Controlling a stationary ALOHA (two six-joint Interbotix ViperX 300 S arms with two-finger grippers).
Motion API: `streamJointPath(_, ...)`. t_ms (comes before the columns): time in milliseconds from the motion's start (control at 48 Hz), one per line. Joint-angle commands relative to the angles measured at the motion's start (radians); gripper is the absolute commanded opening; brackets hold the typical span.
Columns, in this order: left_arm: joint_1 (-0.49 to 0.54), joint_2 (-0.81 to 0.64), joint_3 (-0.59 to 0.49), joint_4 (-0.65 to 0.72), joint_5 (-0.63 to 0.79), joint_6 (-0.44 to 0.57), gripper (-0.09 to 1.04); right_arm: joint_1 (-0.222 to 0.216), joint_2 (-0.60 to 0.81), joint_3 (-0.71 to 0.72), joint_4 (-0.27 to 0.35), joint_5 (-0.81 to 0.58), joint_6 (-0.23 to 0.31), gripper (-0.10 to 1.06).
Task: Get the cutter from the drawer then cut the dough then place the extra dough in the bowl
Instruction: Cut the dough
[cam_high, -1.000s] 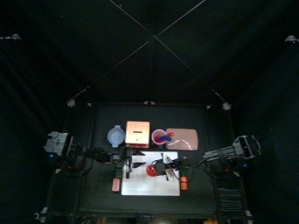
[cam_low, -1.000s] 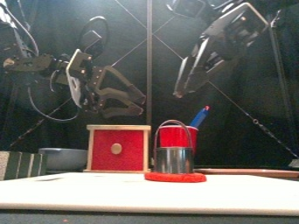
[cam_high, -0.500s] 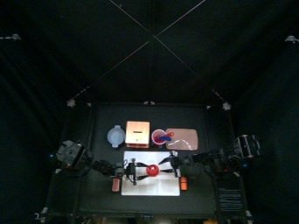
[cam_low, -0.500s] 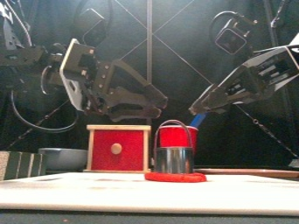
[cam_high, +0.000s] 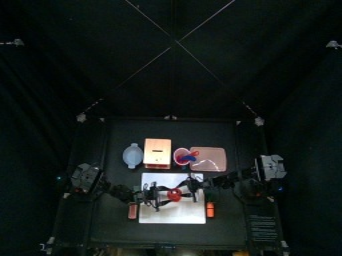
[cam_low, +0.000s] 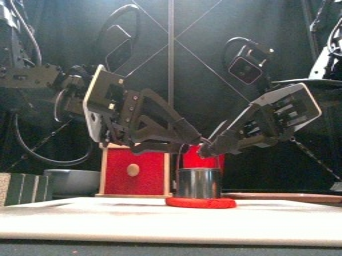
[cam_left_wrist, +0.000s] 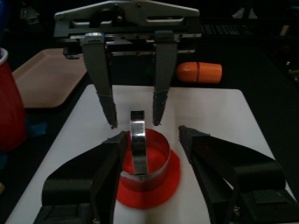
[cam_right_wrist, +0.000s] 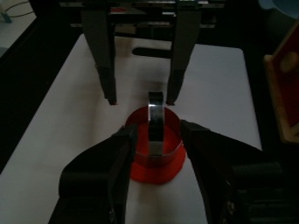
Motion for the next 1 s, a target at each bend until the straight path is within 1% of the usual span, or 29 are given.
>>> streamJointPath(21,0.003,-0.011,-0.003,-0.026,-0.003,0.003,0.87,0.002,-0.020,-0.011,-0.008,-0.008,0.005,0.81)
streamJointPath(146,0.003,-0.009,-0.005,-0.041,0.006,0.008,0.87,0.005,-0.025,-0.009,-0.009,-0.005,0.005,0.81)
streamJointPath(292,0.003,-0.009,-0.008,-0.040,0.035,0.009,0.86,0.015,-0.028,-0.009,0.003,0.006,0.018,0.81)
streamJointPath(417,0.003,-0.009,-0.008,-0.048,0.035,0.009,0.86,0.026,-0.031,-0.012,0.012,0.023,0.020,0.81)
streamJointPath(583,0.023,-0.011,-0.012,-0.051,0.037,0.009,0.86,0.035,-0.038,-0.023,0.084,0.032,0.015,0.81)
streamJointPath(667,0.032,-0.011,-0.014,-0.051,0.035,0.011,0.86,0.037,-0.041,-0.025,0.106,0.038,0.008,0.81)
streamJointPath(812,0.038,-0.008,-0.015,-0.041,0.038,0.011,0.86,0.035,-0.041,-0.021,0.101,0.046,0.000,0.80)
streamJointPath(1000,0.037,-0.008,-0.014,-0.008,0.051,0.009,0.86,0.034,-0.041,-0.014,0.071,0.046,0.002,0.78)
